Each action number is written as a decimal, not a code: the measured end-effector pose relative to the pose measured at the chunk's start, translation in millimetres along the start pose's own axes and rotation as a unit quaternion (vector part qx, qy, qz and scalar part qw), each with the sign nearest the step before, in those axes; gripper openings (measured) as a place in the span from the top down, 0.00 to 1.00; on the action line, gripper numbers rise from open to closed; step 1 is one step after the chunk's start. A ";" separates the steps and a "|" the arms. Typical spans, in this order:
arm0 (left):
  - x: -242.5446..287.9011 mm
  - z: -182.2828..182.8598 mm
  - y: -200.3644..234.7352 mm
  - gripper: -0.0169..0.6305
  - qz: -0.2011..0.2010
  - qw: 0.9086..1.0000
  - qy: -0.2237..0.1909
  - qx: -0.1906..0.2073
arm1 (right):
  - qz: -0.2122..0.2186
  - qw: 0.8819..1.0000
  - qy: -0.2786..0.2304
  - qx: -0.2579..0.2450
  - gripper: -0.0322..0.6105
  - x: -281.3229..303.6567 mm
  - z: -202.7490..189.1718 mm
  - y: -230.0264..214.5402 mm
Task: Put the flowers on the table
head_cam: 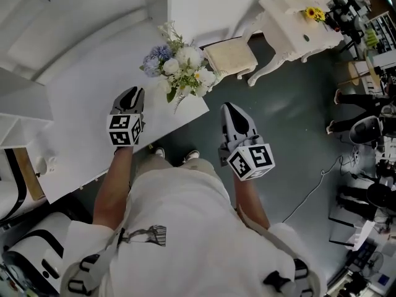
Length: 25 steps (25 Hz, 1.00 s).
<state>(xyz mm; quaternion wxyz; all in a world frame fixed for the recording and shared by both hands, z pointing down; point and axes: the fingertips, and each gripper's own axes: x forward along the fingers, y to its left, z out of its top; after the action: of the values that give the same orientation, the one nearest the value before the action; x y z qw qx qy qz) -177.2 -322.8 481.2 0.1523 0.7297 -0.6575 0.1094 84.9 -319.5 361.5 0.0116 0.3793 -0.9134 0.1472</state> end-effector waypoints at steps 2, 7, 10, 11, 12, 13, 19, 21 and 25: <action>-13.2 18.9 6.7 0.89 0.016 1.000 -0.016 -0.008 | 0.014 1.000 -0.004 -0.008 0.94 8.0 9.2 0.3; -42.4 54.0 6.3 0.94 0.036 0.999 -0.041 -0.002 | 0.025 0.999 -0.013 -0.018 0.93 14.3 26.0 -4.8; -58.3 73.7 4.4 0.95 0.040 0.997 -0.065 -0.004 | 0.029 0.999 -0.020 -0.018 0.94 15.0 34.1 -6.5; -63.4 80.6 3.2 0.95 0.041 0.997 -0.073 -0.002 | 0.031 0.999 -0.021 -0.019 0.93 15.0 36.3 -5.8; -68.8 87.7 1.6 0.95 0.042 0.996 -0.080 0.001 | 0.034 0.999 -0.021 -0.020 0.93 15.4 37.8 -4.4; -74.3 94.7 -0.5 0.95 0.042 0.995 -0.087 0.005 | 0.038 0.999 -0.020 -0.021 0.93 16.7 38.3 -2.7; -100.9 120.7 -11.6 0.95 0.043 0.992 -0.122 0.016 | 0.052 0.998 -0.017 -0.017 0.93 27.2 34.4 4.4; -109.2 125.0 -11.5 0.95 0.046 0.990 -0.130 0.014 | 0.056 0.998 -0.017 -0.017 0.93 29.6 34.6 6.1; -124.4 121.0 -4.7 0.95 0.066 0.988 -0.137 0.010 | 0.065 0.997 -0.018 -0.021 0.94 33.9 36.5 13.1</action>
<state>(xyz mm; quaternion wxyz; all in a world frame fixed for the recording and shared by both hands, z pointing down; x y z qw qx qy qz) -191.3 -251.4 323.6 0.0460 0.6940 -0.7181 0.0244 54.9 -344.3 327.7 -0.0065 0.3209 -0.9392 0.1221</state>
